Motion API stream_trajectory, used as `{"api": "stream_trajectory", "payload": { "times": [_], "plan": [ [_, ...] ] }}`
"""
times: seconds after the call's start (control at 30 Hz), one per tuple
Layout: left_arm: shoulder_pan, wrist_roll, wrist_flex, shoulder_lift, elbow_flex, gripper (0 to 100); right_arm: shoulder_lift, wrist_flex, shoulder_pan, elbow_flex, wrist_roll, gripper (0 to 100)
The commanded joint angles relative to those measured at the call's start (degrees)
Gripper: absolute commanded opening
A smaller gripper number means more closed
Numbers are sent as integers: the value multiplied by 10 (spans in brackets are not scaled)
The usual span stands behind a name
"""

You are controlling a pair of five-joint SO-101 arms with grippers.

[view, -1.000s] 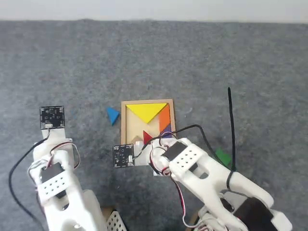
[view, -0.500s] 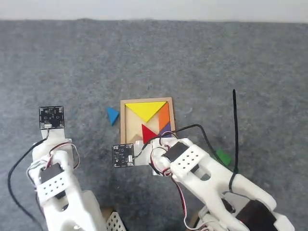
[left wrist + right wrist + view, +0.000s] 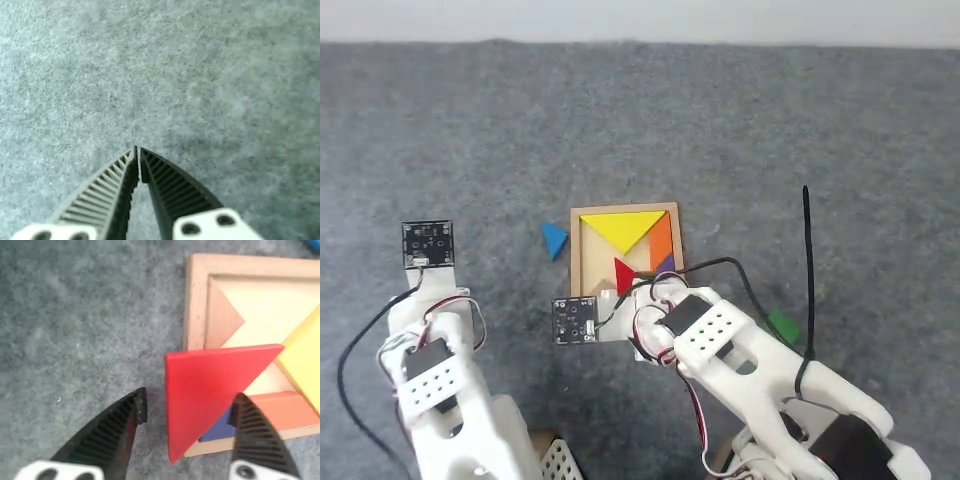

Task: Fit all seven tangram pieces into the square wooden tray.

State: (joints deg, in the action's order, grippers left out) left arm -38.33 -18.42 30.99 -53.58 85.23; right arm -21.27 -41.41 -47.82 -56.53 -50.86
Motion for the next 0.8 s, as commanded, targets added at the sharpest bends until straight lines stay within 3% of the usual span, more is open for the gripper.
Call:
{"api": "stream_trajectory", "payload": {
  "times": [0.0, 0.4, 0.6, 0.77],
  "plan": [
    [-2, -7, -11, -11, -4, 13, 0, 44, -4, -10, 14, 335],
    [-2, -7, -11, -11, -4, 13, 77, 77, -14, 4, -3, 332],
    [-2, -7, -11, -11, -4, 13, 78, 79, -9, 5, -31, 214],
    [-2, -7, -11, -11, -4, 13, 71, 106, 15, 0, -9, 204]
  ]
}}
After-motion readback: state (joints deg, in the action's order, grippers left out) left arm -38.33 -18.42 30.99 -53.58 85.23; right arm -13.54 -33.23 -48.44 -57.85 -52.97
